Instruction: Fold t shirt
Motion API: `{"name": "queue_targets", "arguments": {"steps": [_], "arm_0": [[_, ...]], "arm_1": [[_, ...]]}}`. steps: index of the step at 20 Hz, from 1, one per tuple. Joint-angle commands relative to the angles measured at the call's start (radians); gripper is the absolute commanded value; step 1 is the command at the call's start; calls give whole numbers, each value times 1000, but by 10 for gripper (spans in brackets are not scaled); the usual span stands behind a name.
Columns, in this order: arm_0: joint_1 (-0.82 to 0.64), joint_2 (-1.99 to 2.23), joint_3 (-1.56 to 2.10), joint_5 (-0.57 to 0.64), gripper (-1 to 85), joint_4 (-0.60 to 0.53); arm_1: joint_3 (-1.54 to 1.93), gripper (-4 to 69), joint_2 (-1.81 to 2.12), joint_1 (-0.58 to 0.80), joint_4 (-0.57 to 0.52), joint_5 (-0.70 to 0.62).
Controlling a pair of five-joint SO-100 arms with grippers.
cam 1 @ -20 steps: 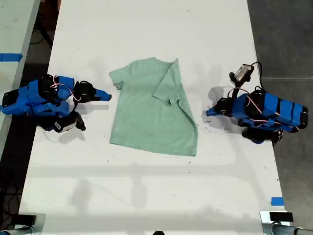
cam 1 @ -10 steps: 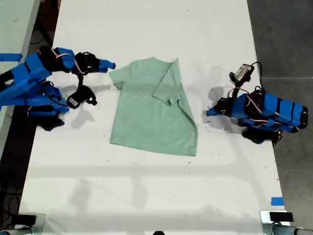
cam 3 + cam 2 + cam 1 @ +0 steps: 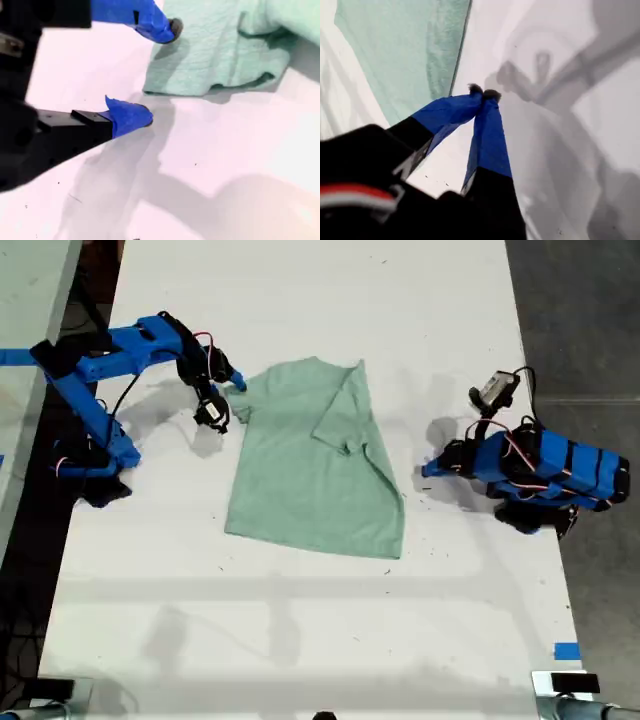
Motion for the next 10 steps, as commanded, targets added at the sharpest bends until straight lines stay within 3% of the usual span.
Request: {"name": "queue_targets", "arguments": {"steps": [1,2,3,4,6,8,10], "arm_0": [[-20,-54,-104,40,222,0],[-5,-92,-147,49,199,9],[6,-152,-204,54,47,37],[-3,-279,-313,37,-1,126],[-2,-497,-584,12,-2,365],[103,-377,-701,-60,-2,434],[262,-359,-1065,-138,-2,574]], "arm_1": [[28,1,14,2,5,11],[29,1,14,2,5,11],[29,1,14,3,5,11],[29,1,14,3,5,11],[29,1,14,2,5,12],[29,1,14,2,5,12],[29,1,14,3,3,11]]}}
